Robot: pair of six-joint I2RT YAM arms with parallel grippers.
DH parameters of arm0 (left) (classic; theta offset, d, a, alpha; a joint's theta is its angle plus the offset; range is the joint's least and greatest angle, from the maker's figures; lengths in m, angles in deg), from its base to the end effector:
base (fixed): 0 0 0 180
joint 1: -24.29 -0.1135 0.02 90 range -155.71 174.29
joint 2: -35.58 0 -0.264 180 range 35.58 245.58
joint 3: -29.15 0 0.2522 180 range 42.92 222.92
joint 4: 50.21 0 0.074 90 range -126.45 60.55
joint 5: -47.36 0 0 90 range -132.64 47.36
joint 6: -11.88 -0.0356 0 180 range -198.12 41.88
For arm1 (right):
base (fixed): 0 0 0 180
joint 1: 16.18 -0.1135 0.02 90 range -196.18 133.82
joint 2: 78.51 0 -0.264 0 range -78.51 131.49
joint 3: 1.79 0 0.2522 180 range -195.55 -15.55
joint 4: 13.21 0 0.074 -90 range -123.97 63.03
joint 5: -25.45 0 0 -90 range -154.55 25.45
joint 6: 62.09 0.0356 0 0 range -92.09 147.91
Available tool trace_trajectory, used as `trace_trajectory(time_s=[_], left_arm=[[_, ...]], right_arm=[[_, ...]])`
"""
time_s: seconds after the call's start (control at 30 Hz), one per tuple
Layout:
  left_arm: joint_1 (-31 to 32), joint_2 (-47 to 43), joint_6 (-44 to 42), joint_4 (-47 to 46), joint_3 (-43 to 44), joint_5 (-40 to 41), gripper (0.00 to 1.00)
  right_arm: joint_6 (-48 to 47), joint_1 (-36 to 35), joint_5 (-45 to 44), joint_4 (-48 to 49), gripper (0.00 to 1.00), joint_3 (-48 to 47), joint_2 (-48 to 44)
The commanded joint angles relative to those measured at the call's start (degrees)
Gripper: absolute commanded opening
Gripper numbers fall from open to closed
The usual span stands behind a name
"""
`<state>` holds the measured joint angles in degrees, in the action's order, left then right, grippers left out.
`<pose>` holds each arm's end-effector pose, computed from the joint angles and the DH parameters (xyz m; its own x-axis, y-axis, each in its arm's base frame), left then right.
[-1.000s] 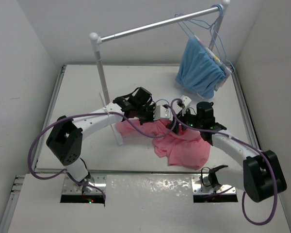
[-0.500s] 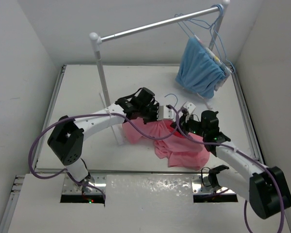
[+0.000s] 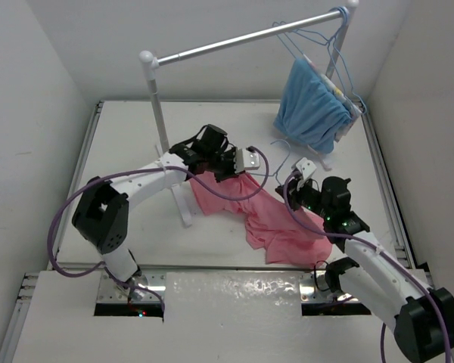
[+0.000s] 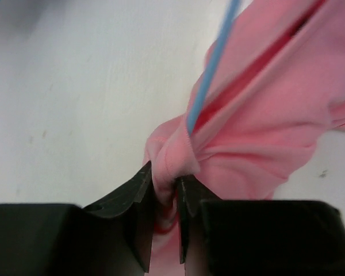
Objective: Place the t-shirt on the hanger
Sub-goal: Place the T-shirt on the hanger, then place the hanger at the clothesline.
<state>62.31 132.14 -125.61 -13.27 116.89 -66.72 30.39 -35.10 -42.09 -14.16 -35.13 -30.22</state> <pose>0.2854 -0.2416 0.2608 0.1985 0.6991 -0.6869 0.9476 0.0422 0.3168 0.1761 0.0747 0.2162 -0.2869 -0.0561 -0.9563 -0.6354 0.7582 0.1462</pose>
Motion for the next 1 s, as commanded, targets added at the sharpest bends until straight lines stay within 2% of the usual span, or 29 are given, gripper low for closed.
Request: trace_trajectory(time_s=[0.0, 0.13, 0.17, 0.23, 0.33, 0.47, 0.5, 0.63, 0.73, 0.97], left_arm=[[-6.6, -1.0, 1.3, -1.3, 2.2, 8.4, 0.17], [-7.9, -0.4, 2.1, -1.6, 3.1, 8.6, 0.34], [-7.8, -0.4, 2.2, -0.9, 3.3, 7.6, 0.40], [-7.8, -0.7, 2.8, -0.4, 3.8, 6.2, 0.44], [-7.8, -2.8, 4.2, -0.1, 4.3, 4.1, 0.59], [-7.9, -5.1, 7.0, 1.9, 6.4, 3.5, 0.61], [-7.8, -5.4, 8.4, 2.6, 6.9, 4.3, 0.70], [-7.8, -7.0, 10.3, 7.0, 8.6, 8.8, 0.71], [-7.8, -9.2, 9.4, 9.5, 7.7, 10.3, 0.71], [-7.9, -15.4, 4.8, 11.5, -1.0, 12.5, 0.71]], right_arm=[[-1.2, 0.1, -4.0, -5.2, 0.00, -1.6, -2.6], [-0.9, -0.5, -5.3, -5.5, 0.00, -1.8, -5.2], [-0.9, -0.6, -5.8, -5.6, 0.00, -1.9, -5.4], [-1.1, -0.9, -7.8, -6.2, 0.00, -2.2, -5.7], [-1.3, -1.5, -10.2, -7.0, 0.00, -2.9, -6.1], [-2.1, -2.3, -16.9, -11.6, 0.00, -6.4, -6.5], [-2.1, -2.4, -18.4, -12.6, 0.00, -7.7, -6.5], [-4.7, -3.1, -26.8, -20.5, 0.00, -16.3, -7.6], [-6.9, -3.1, -29.6, -25.4, 0.00, -23.7, -6.7], [-13.2, -3.2, -38.3, -31.4, 0.00, -42.4, 2.3]])
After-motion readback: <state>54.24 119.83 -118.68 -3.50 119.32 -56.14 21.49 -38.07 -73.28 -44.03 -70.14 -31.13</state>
